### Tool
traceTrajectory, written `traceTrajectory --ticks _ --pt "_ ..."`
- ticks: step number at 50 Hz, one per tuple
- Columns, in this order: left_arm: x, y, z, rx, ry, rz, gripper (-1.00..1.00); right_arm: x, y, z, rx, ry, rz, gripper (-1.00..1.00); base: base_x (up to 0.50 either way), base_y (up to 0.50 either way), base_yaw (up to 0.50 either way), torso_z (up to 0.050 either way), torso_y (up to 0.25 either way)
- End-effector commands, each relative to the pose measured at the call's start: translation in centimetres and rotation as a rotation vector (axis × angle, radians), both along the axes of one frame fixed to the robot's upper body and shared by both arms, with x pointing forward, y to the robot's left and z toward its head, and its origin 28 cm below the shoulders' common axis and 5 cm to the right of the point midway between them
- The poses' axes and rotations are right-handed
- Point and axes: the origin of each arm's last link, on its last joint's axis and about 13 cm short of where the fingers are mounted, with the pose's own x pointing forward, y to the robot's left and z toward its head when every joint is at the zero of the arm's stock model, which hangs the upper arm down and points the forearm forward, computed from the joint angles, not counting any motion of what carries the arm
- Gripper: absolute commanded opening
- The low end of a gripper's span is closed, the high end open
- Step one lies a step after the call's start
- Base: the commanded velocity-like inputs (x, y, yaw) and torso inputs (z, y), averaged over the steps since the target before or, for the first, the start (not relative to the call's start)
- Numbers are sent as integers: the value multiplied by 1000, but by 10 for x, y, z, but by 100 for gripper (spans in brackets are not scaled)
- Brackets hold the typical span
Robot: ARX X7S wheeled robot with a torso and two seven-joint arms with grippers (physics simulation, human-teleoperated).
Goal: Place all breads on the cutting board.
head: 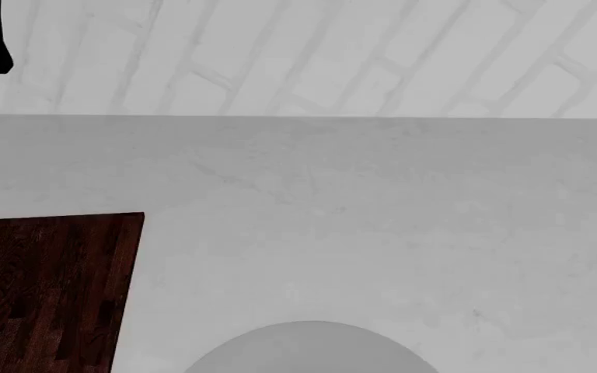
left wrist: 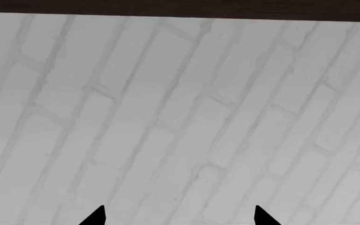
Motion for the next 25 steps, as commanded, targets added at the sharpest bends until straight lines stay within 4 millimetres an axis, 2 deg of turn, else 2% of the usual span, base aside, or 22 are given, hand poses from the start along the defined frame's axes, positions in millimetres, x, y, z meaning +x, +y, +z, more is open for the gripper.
traceTrajectory --ticks 1,16,25 --pt "-1 0 -1 0 0 0 100 1 -1 -9 12 8 -12 100 0 0 0 0 0" --pt "1 -1 -2 -1 5 -4 100 -7 -4 -16 13 22 -34 100 0 0 0 0 0" --pt "-1 0 -1 0 3 0 100 -5 -2 -24 29 27 -33 100 0 0 0 0 0"
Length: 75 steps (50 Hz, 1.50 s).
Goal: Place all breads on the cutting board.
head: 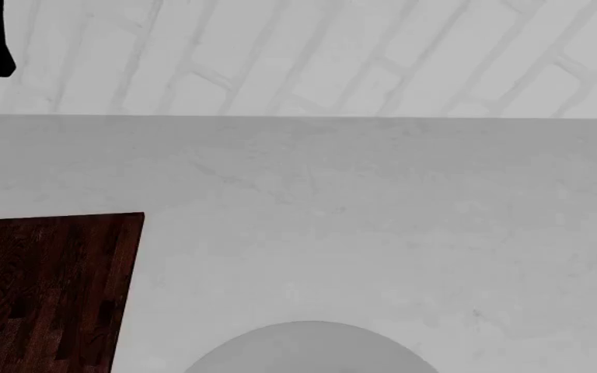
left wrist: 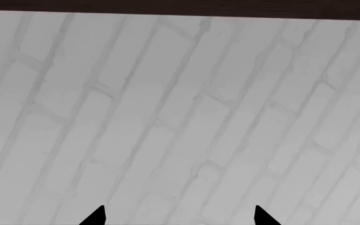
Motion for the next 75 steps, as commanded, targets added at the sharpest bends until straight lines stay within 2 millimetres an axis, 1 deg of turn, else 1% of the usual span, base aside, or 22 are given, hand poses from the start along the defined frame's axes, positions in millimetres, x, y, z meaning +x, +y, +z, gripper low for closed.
traceTrajectory --ticks 1,5,6,14,18,21,23,26,28,31,38,42,43,44,46,55,58,64,66,69,71,75 --pt "-1 0 0 0 -1 2 100 -2 0 -10 19 15 -8 100 0 0 0 0 0" --pt "0 0 -1 -2 0 -1 100 -4 0 -13 26 21 -10 100 0 0 0 0 0" --pt "0 0 -1 -3 0 -2 100 -5 0 -12 20 19 -17 -100 0 0 0 0 0" --pt "-3 1 1 -6 -8 -1 100 -8 1 -5 12 8 -19 -100 0 0 0 0 0" --pt "-4 2 2 -11 -16 -2 100 -15 1 5 1 -15 -16 -100 0 0 0 0 0" --pt "-5 2 3 -16 -22 -6 100 -18 4 17 -21 -38 0 -100 0 0 0 0 0" --pt "-7 2 3 -18 -24 -7 100 -18 8 27 -38 -56 24 -100 0 0 0 0 0" --pt "-9 3 3 -20 -26 -6 100 -16 13 35 -52 -72 53 -100 0 0 0 0 0" --pt "-10 4 3 -22 -28 -5 100 -13 19 43 -69 -88 89 -100 0 0 0 0 0" --pt "-11 5 3 -25 -30 -4 100 -11 26 49 -82 -100 125 -100 0 0 0 0 0" --pt "-12 6 3 -30 -36 -7 100 -5 51 69 -122 -143 251 -100 0 0 0 0 0" --pt "-14 9 5 -34 -41 -4 100 -3 77 80 -136 -190 369 -100 0 0 0 0 0" --pt "-14 8 5 -32 -43 -6 100 -3 79 82 -137 -193 378 -100 0 0 0 0 0" --pt "-16 9 7 -32 -47 -6 100 -3 86 89 -150 -210 400 -100 0 0 0 0 0" --pt "-18 9 9 -31 -52 -5 100 -4 93 96 -169 -217 437 -100 0 0 0 0 0" --pt "-33 17 16 -35 -85 6 100 -4 131 125 -242 -267 588 -100 0 0 0 0 0" --pt "-36 24 16 -43 -91 23 100 -1 145 132 -252 -281 639 -100 0 0 0 0 0" --pt "-48 33 20 -41 -105 38 100 1 172 154 -290 -301 743 -100 0 0 0 0 0" --pt "-54 36 22 -41 -113 48 100 2 185 162 -301 -301 805 -100 0 0 0 0 0" --pt "-63 41 23 -49 -124 65 100 4 200 174 -308 -324 872 -100 0 0 0 0 0" --pt "-68 42 24 -51 -129 72 100 8 209 176 -293 -334 919 -100 0 0 0 0 0" --pt "-76 46 27 -52 -134 90 100 17 222 176 -286 -330 985 -100 0 0 0 0 0"
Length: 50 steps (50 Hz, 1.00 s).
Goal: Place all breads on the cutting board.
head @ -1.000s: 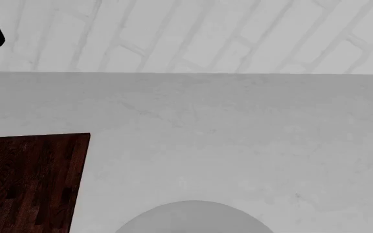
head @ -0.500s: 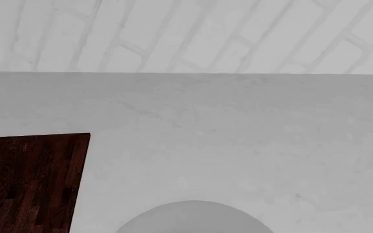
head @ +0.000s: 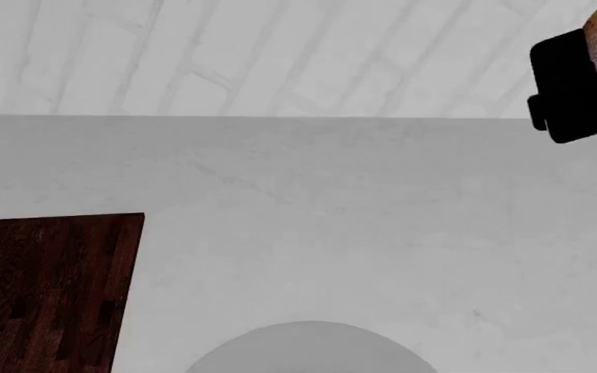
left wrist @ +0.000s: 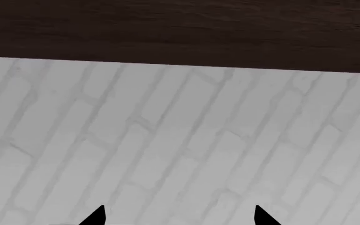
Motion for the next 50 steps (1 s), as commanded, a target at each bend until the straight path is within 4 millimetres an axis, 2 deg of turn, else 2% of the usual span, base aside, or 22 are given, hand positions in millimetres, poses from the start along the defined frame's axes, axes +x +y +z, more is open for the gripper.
traceTrajectory --ticks 1,9,25,50 --pt "-24 12 7 -6 -26 43 100 8 47 21 -58 -11 210 -100 0 0 0 0 0" --pt "-33 13 3 -14 -23 53 100 22 75 18 -96 18 369 -100 0 0 0 0 0" --pt "-38 16 2 -15 -30 71 100 47 129 -11 -97 86 610 -100 0 0 0 0 0" --pt "-48 21 9 1 -38 100 100 98 203 -45 -30 211 870 -100 0 0 0 0 0"
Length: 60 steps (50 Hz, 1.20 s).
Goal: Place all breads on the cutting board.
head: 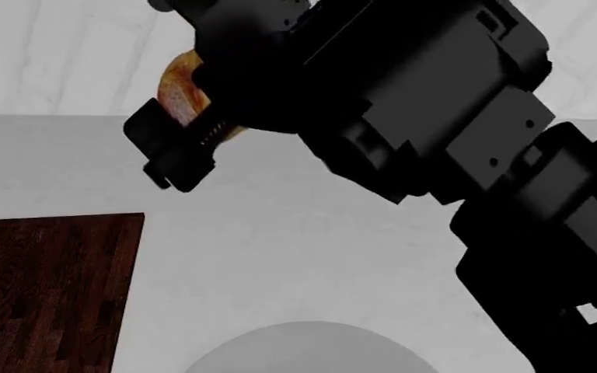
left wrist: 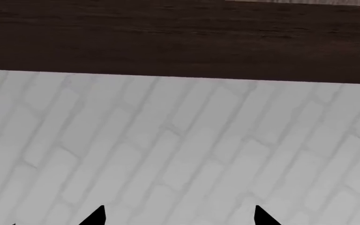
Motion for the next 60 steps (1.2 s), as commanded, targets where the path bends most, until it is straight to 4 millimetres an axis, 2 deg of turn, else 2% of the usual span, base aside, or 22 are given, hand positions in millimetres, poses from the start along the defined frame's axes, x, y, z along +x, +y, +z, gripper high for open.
traceTrajectory --ticks 1,8,18,45,60 --pt "-5 2 5 11 -9 17 100 19 36 -18 -1 62 130 -100 0 0 0 0 0" --pt "-6 1 5 16 -10 26 100 28 55 -30 -12 96 182 -100 0 0 0 0 0" --pt "-11 4 6 22 -11 46 100 22 70 -54 10 166 260 -100 0 0 0 0 0" --pt "-17 3 12 40 -19 63 100 -5 92 -80 -4 267 417 -100 0 0 0 0 0" --pt "-23 4 11 41 -22 74 100 -11 94 -112 -44 304 420 -100 0 0 0 0 0"
